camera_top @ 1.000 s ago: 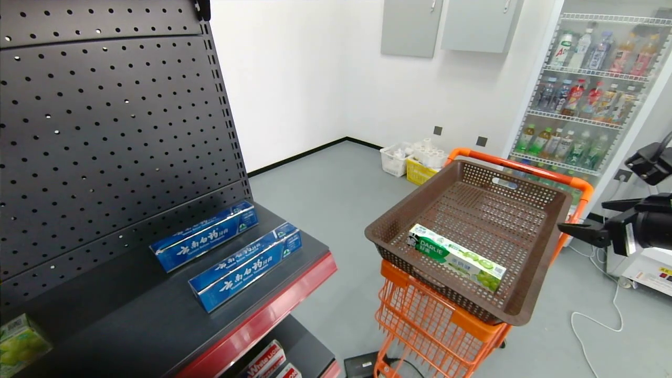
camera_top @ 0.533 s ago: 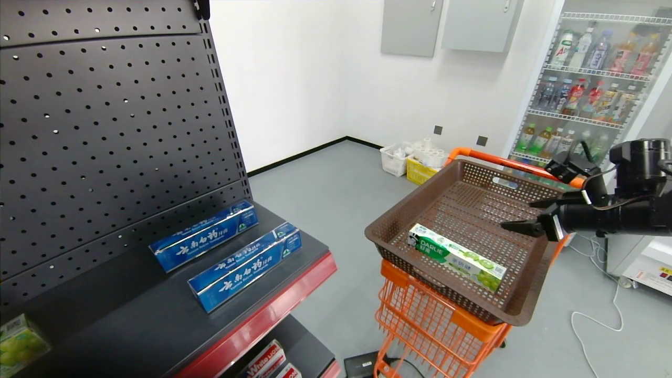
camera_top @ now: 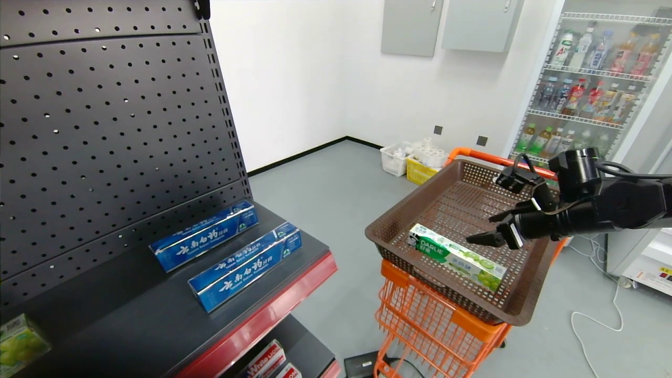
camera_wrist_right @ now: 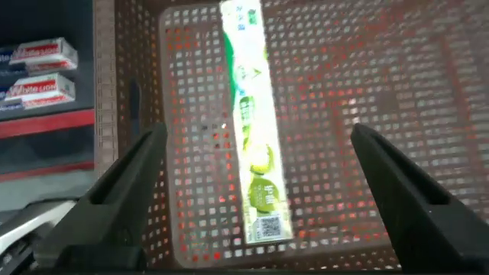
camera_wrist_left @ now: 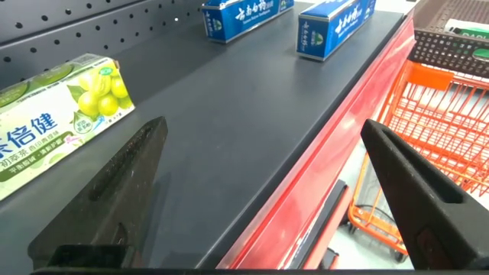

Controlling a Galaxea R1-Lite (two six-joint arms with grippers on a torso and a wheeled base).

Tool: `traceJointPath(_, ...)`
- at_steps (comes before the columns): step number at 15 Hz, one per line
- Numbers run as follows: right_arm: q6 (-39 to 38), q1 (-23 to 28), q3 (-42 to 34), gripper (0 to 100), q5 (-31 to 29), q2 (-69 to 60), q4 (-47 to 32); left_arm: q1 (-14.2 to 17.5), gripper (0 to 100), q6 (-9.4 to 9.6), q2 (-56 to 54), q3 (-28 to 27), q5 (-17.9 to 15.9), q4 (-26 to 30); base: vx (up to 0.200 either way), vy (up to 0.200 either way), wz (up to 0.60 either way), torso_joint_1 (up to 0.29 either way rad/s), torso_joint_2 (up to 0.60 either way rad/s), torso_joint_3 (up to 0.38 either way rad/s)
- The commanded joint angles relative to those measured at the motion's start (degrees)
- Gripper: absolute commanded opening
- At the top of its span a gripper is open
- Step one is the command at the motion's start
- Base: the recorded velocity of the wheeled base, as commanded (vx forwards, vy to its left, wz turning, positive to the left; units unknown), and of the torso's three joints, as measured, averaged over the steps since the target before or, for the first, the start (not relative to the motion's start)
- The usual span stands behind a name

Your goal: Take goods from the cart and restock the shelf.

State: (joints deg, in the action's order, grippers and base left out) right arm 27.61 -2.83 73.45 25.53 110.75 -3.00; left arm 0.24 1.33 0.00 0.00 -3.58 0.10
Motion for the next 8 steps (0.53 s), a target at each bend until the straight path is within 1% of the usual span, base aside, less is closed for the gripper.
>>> traceJointPath(1, 0.1, -0.3, 4.0, 100, -0.8, 2.5, -2.9, 0.0, 100, -0.01, 0.0, 0.0, 0.0, 0.0, 0.0, 0.0, 0.0, 0.0, 0.0, 0.0)
traceJointPath(4, 0.1, -0.1, 6.0, 100, -0.9, 4.4, -3.2, 0.0, 100, -0.01, 0.0, 0.0, 0.0, 0.0, 0.0, 0.0, 0.0, 0.0, 0.0, 0.0)
traceJointPath(8, 0.1, -0.3, 13.7, 100, -1.0, 9.1, -11.4, 0.0, 100, -0.01, 0.0, 0.0, 0.0, 0.0, 0.0, 0.0, 0.0, 0.0, 0.0, 0.0)
